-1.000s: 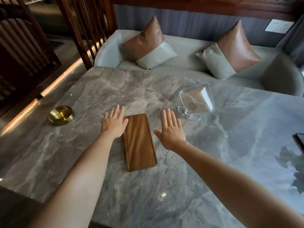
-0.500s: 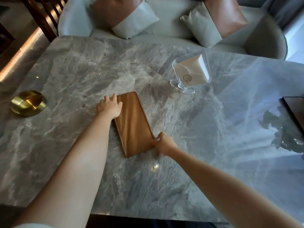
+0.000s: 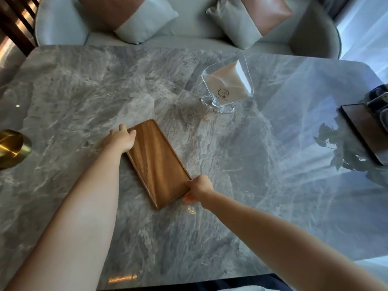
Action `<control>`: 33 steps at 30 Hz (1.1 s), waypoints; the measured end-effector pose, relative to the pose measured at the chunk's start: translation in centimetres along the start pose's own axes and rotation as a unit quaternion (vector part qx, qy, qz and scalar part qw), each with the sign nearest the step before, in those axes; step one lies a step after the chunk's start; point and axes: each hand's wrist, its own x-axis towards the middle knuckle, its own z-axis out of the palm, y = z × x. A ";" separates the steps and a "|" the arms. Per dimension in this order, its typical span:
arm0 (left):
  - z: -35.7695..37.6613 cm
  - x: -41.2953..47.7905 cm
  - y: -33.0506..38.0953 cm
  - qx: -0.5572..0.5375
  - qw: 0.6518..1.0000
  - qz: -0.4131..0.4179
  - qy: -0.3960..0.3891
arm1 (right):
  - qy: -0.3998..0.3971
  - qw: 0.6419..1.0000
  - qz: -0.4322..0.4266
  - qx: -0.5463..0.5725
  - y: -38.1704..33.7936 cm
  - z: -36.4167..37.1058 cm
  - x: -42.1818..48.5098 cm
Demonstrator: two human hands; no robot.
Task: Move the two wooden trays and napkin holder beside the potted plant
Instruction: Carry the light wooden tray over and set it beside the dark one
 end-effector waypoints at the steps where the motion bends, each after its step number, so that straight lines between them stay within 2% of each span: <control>1: 0.1 0.0 -0.3 -0.009 1.000 -0.004 -0.001 | 0.003 1.000 -0.003 -0.004 0.1 -0.2 0.0; 8: -0.1 -1.1 -1.2 -0.057 0.998 -0.020 0.012 | 0.031 0.998 -0.050 -0.016 0.1 -1.7 -0.8; 17: -5.9 -2.9 3.0 -0.106 0.988 0.005 0.115 | 0.021 0.981 -0.181 0.062 -3.3 -6.7 -3.6; 27: -11.7 -5.3 17.6 -0.145 0.962 0.101 0.208 | 0.075 0.946 -0.278 0.147 -6.2 -18.8 -5.4; 33: -11.6 -7.4 29.7 -0.166 0.948 0.169 0.211 | 0.137 0.931 -0.290 0.174 -5.3 -29.1 -4.7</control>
